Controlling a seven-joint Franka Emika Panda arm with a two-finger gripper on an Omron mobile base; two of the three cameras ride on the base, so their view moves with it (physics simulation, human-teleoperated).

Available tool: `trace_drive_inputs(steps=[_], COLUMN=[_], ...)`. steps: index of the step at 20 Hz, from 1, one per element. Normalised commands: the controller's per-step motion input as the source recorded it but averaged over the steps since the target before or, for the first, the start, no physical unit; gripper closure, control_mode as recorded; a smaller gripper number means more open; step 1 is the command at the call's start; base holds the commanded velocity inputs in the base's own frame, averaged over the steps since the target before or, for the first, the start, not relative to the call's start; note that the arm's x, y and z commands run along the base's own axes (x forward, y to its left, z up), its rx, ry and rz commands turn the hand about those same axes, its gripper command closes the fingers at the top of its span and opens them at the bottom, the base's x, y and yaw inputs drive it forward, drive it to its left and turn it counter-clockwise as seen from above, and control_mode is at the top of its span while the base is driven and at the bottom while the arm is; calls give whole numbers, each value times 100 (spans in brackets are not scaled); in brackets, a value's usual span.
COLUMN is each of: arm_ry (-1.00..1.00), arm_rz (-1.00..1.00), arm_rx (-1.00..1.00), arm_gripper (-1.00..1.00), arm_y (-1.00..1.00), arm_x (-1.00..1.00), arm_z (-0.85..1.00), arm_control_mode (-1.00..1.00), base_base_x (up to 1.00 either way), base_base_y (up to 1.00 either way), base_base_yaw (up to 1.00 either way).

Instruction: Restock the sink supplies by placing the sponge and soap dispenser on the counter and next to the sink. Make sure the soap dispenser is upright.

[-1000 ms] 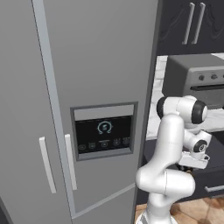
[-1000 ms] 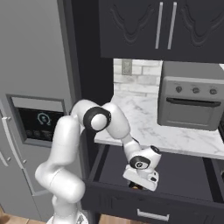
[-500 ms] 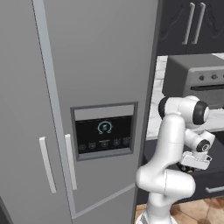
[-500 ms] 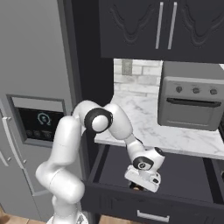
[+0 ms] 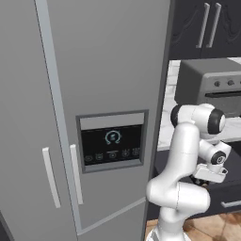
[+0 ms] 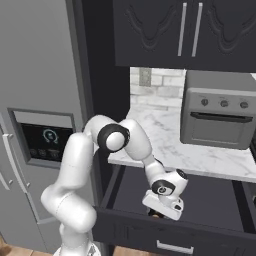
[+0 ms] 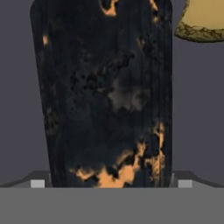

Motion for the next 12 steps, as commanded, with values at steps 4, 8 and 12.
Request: trace_drive_inputs(steps=[4, 8, 12], arm_ry=[-2, -3, -3], arm_rz=[0, 0, 0], arm_rx=[0, 0, 0], arm_gripper=[100, 100, 100], arm_y=[13, 5, 0], arm_x=[-26, -12, -3], arm_z=[-2, 34, 84], arm_control_mode=[-100, -100, -100], base_base_x=[0, 0, 0], base_base_y=[0, 0, 0], base_base_yaw=[0, 0, 0])
